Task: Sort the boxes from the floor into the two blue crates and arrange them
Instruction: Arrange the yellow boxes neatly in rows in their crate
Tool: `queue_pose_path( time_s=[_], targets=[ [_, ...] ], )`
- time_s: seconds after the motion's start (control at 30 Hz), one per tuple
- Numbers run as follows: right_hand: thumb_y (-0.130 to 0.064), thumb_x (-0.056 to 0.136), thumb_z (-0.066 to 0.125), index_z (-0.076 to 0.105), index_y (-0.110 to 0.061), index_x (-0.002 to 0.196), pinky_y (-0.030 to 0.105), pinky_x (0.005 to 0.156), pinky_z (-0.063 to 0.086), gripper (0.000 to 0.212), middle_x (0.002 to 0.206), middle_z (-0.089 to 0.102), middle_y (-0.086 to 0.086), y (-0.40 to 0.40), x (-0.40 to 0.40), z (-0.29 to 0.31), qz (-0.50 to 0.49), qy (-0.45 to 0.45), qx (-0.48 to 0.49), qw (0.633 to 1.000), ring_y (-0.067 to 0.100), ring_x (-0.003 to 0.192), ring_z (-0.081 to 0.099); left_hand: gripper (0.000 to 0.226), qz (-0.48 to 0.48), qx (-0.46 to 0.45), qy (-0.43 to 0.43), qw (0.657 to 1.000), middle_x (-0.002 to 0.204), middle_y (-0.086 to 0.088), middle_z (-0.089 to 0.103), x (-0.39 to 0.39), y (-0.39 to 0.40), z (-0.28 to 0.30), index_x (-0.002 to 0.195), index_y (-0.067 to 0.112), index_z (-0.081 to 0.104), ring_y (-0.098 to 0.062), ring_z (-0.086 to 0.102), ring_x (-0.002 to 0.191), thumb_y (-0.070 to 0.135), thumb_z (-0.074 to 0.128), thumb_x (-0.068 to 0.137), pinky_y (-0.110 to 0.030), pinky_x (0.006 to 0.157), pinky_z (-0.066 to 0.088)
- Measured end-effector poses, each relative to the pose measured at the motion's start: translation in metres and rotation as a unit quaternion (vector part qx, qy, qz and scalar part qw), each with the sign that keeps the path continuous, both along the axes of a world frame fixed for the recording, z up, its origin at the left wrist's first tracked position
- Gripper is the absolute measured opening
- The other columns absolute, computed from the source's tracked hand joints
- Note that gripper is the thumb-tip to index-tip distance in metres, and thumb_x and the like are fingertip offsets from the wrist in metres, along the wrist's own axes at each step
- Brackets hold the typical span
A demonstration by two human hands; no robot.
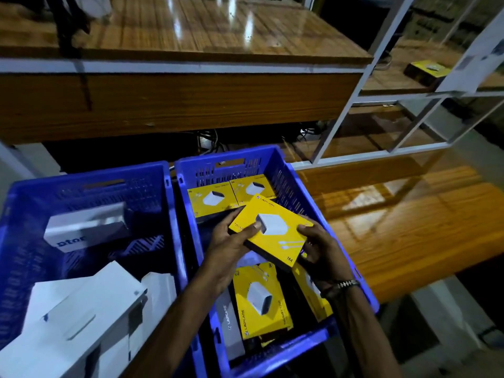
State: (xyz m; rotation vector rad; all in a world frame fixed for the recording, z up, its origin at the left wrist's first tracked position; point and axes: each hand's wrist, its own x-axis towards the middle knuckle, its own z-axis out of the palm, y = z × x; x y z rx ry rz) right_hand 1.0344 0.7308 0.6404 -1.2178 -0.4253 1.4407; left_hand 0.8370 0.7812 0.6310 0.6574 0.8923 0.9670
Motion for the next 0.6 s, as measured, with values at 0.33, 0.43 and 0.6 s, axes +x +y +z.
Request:
queue_pose_path(
  time_s=[0.33,0.43,0.6],
  targets=[
    [-0.040,0.077,0.086,0.071,-0.017,0.104,0.030,0.065,0.047,0.039,0.102,0.061,0.018,-0.020,-0.016,0.008,0.189,-0.052,-0.136,0.971,0.024,0.080,0.056,0.048,-0.036,-0.162,-0.042,0.985,0.124,-0.028,0.071,-0.004,0.005,-0.006,0.130,0.003,0.068,-0.050,0.067,0.115,0.026,0.076,0.089,-0.067,0.099,0.052],
    [-0.030,0.071,0.090,0.076,-0.015,0.105,0.030,0.067,0.046,0.040,0.104,0.065,0.013,-0.015,-0.012,0.016,0.195,-0.092,-0.112,0.970,0.026,0.088,0.057,0.041,-0.095,-0.118,0.009,0.988,0.119,-0.030,0.072,-0.009,0.003,-0.002,0.125,-0.003,0.070,-0.047,0.072,0.103,0.021,0.074,0.092,-0.057,0.092,0.058],
    [-0.017,0.081,0.083,0.068,-0.022,0.102,0.025,0.051,0.046,0.027,0.079,0.069,0.006,0.012,-0.010,0.008,0.091,-0.121,-0.157,0.976,0.020,0.059,0.061,0.038,-0.066,-0.045,0.143,0.987,0.122,-0.001,0.071,0.001,0.003,0.001,0.133,0.018,0.062,-0.014,0.069,0.092,0.024,0.072,0.096,-0.030,0.080,0.056]
  ],
)
